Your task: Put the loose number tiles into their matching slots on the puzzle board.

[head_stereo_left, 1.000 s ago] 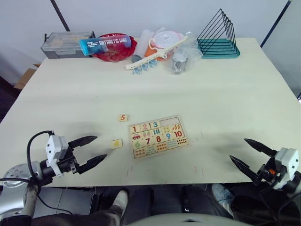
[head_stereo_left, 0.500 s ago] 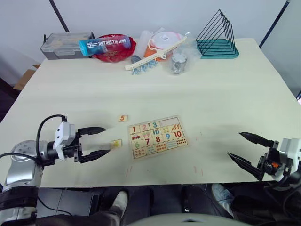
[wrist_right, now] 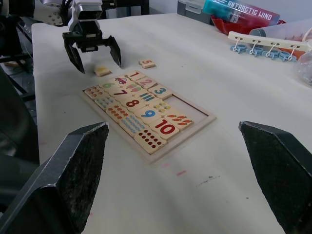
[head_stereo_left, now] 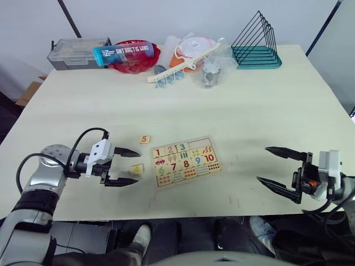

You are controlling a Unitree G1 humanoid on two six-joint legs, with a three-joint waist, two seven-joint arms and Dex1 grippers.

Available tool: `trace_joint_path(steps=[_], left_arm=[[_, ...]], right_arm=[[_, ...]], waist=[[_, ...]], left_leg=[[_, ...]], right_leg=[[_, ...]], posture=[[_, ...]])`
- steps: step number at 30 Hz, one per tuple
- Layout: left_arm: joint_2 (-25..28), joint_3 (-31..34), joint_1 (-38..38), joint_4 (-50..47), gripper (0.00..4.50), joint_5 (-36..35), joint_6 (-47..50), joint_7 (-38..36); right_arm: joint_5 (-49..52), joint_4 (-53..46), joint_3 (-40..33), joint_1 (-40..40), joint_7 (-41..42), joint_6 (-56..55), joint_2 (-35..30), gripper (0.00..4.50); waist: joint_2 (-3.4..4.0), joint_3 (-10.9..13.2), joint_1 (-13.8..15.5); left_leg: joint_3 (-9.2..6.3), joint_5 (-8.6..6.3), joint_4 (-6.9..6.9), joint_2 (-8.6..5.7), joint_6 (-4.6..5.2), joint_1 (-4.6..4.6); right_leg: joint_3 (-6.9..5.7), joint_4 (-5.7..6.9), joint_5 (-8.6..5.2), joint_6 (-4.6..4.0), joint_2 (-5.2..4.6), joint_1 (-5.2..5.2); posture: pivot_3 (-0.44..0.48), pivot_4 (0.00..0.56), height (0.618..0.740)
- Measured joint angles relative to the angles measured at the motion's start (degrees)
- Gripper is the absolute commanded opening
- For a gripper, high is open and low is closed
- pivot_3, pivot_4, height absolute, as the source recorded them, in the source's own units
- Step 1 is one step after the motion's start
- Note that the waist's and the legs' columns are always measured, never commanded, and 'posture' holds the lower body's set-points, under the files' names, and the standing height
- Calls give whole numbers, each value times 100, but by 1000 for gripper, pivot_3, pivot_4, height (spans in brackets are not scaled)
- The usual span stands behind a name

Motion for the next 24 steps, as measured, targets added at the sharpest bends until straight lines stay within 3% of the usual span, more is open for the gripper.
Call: trace_joint_path(steps=[12,20,24], left_arm=[[1,160,37,17,4500,283,-181,-3],[-88,371,73,24,1119,421,-164,50],[-116,433,86,18,989,445,-146,29]], right_arm=[[-151,62,12,-63,150,-82,1,4478],[-224,88,97,-56,260,-238,22,4500],[-261,139,124,-57,284,-286,28,4500]], waist=[[1,-1,-8],[1,-1,-4],[1,-1,-4]], left_leg=[[1,0,0,2,0,4],[3,0,0,2,0,4],[3,0,0,2,0,4]], right_leg=[[3,2,0,0,2,0],[4,2,0,0,2,1],[4,2,0,0,2,1]], posture=[[0,150,740],[0,150,740],[0,150,740]])
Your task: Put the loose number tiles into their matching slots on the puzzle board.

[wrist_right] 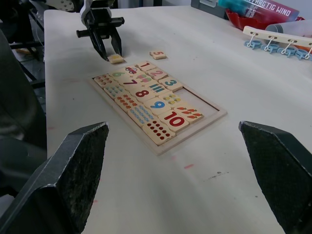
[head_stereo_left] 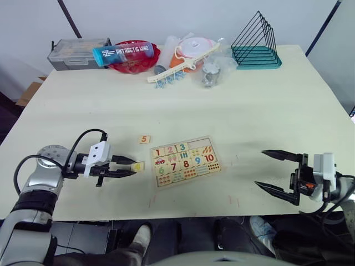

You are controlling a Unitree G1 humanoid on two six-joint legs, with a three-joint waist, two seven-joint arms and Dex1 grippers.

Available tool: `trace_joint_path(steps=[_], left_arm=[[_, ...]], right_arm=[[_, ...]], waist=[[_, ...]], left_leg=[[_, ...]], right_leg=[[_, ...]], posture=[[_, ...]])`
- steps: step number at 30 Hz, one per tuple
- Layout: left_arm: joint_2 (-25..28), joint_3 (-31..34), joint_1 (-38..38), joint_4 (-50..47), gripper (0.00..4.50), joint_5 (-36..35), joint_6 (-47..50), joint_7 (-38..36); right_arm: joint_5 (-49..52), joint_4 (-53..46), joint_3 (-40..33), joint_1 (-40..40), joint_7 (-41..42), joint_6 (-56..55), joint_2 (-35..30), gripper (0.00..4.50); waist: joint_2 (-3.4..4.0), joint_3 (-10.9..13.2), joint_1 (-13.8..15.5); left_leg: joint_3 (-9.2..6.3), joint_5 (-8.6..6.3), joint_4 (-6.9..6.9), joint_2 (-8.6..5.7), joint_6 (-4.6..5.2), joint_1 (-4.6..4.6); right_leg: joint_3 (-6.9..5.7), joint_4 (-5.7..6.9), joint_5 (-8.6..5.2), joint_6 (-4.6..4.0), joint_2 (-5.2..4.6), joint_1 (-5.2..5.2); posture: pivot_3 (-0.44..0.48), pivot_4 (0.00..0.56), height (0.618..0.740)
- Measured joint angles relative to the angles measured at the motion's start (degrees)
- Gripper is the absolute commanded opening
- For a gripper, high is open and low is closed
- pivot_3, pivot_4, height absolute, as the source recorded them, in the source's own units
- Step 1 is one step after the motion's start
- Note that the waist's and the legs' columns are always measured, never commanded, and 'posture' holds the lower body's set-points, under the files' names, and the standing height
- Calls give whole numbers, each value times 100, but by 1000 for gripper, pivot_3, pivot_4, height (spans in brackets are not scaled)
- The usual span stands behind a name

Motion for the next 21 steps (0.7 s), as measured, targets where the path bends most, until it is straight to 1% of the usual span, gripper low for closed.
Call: trace_joint_path(steps=[3,9,11,13,16,18,21], left_arm=[[-11,40,42,-52,989,-17,68,-14],[-2,108,284,-490,989,-99,375,-24],[119,253,509,-857,989,-204,667,-34],[191,349,541,-1012,989,-259,791,-30],[378,609,721,-1641,989,-451,1293,43],[405,664,730,-1779,989,-497,1424,52],[577,806,906,-2585,989,-778,2233,194]], right_arm=[[-6,63,0,0,11,-16,0,4500],[-5,149,0,-1,65,-72,0,4500],[-4,168,0,2,64,-79,-1,4500],[-4,176,0,4,54,-79,2,4500],[-5,160,17,17,-25,-78,69,4500],[-5,152,38,17,-46,-77,97,4500],[-13,104,98,82,-208,-77,247,4500]], waist=[[0,0,1],[0,0,2],[-1,1,1],[-1,1,1],[-1,2,10],[0,3,12],[2,4,9]], left_leg=[[-1,0,0,0,0,0],[-2,0,0,1,0,-2],[-2,0,0,2,0,-2],[-1,0,0,3,0,-1],[-2,0,0,4,0,-2],[-2,0,0,3,0,-2],[-4,0,0,4,0,-3]], right_leg=[[-1,0,0,0,0,0],[-2,0,0,0,0,0],[-1,-1,0,0,0,-1],[-1,0,0,0,-1,-1],[-1,-1,0,0,-2,0],[-2,-1,0,0,-3,0],[-2,-1,0,0,-2,-1]], posture=[[0,150,740],[0,150,740],[0,150,740],[0,150,740],[0,150,740],[0,150,740],[0,150,740]])
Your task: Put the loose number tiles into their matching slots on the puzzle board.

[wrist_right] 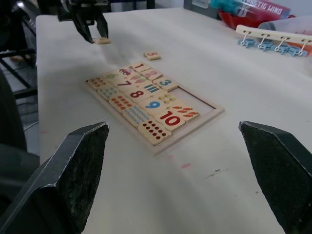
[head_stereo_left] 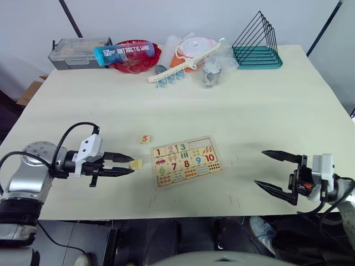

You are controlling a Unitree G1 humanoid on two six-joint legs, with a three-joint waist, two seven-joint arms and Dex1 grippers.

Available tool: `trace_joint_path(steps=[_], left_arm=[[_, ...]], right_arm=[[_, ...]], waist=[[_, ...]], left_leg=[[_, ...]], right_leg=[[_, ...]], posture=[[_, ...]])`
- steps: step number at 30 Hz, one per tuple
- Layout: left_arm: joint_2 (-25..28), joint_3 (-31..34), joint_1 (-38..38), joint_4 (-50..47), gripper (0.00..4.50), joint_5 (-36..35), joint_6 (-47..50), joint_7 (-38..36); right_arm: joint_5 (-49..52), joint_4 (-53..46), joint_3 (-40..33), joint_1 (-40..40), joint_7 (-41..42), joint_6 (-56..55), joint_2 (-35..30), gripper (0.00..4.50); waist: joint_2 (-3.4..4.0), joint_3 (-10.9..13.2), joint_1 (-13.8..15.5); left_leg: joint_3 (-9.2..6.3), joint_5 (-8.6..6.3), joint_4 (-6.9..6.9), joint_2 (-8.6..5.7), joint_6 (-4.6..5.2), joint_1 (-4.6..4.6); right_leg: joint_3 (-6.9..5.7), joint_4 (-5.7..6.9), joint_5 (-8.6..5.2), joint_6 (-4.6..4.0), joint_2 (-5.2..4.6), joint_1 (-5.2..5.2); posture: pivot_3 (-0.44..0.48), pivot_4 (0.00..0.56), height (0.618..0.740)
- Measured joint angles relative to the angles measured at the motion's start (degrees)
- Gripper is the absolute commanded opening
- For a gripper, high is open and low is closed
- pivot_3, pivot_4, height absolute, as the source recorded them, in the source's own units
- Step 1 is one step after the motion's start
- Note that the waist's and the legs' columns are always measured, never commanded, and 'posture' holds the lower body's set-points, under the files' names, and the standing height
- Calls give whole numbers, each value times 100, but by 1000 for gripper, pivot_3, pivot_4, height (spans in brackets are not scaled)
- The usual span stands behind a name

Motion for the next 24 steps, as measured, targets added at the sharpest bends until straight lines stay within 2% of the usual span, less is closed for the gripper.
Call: trace_joint_path(steps=[6,12,24], left_arm=[[56,15,-135,-845,989,-47,889,525],[2,-170,-686,-1439,989,-56,1624,914],[-103,-1202,-2148,-1915,989,481,2937,1262]], right_arm=[[-1,-139,16,81,-118,5,18,4500],[3,-301,176,9,-235,62,49,4500],[8,-570,397,-158,-644,274,137,4500]], waist=[[0,0,1],[0,0,-1],[-5,3,3]], left_leg=[[1,0,0,-2,0,1],[2,0,0,-4,0,1],[0,0,1,-5,0,-2]], right_leg=[[1,0,0,0,2,0],[3,-1,0,1,2,1],[4,-1,0,1,7,0]], posture=[[0,150,740],[0,150,740],[0,150,740]])
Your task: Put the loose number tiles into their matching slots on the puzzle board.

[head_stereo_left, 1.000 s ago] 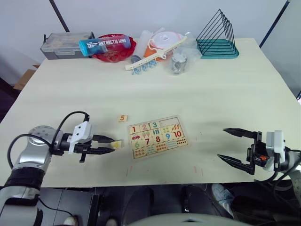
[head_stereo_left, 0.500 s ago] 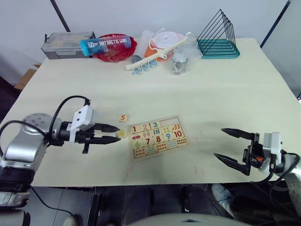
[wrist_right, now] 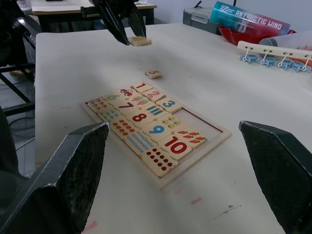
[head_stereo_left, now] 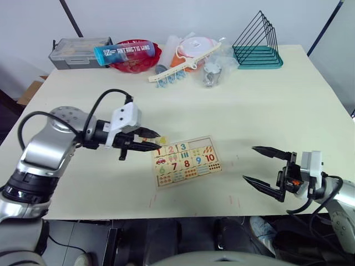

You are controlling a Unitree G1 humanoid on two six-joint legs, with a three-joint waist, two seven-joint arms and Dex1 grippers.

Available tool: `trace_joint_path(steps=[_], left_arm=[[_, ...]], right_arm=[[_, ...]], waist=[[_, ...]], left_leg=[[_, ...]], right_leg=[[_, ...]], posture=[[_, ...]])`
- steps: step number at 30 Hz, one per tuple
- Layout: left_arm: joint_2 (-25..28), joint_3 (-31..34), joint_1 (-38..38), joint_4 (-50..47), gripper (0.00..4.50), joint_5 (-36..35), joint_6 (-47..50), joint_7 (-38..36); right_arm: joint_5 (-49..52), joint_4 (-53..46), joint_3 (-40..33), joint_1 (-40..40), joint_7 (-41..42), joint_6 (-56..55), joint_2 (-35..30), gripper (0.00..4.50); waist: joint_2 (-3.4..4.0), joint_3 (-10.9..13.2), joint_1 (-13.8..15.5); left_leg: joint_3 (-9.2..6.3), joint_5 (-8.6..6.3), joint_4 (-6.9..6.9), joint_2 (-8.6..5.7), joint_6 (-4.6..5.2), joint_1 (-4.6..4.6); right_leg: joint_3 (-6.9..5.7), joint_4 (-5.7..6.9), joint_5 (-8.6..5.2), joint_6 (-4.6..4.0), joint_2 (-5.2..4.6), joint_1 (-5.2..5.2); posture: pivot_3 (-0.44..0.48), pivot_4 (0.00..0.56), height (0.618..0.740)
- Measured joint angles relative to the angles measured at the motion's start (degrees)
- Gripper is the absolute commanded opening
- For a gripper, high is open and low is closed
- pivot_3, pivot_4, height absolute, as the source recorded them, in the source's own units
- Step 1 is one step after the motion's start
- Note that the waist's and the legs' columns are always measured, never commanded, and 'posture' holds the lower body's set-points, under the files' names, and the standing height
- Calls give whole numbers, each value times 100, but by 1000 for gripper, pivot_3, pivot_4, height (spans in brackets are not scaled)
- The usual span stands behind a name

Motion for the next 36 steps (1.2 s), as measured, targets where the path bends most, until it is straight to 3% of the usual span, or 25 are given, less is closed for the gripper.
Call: trace_joint_path(steps=[7,16,27,36], left_arm=[[-90,-838,-893,-170,989,571,774,166],[-756,-2076,-1952,62,989,1350,1896,320],[-1453,-2869,-2507,623,989,1749,2469,482],[-1837,-3018,-2602,859,989,1868,2563,603]], right_arm=[[23,-106,21,-51,-77,112,-1,4500],[-7,-104,154,-182,-225,172,11,4500],[-319,-93,166,-97,-435,191,7,4500],[-407,-94,176,10,-534,185,14,4500]], waist=[[-1,1,-8],[-3,2,-1],[-2,2,4],[-2,3,-3]], left_leg=[[-2,0,2,-1,0,0],[-12,0,35,-3,0,-36],[-42,0,65,-8,1,-71],[-49,0,68,-8,1,-72]], right_leg=[[4,0,0,0,5,0],[26,-3,-1,2,33,-3],[15,0,-2,4,35,-11],[16,2,-3,5,35,-11]], posture=[[0,150,740],[0,150,740],[0,150,740],[0,150,740]])
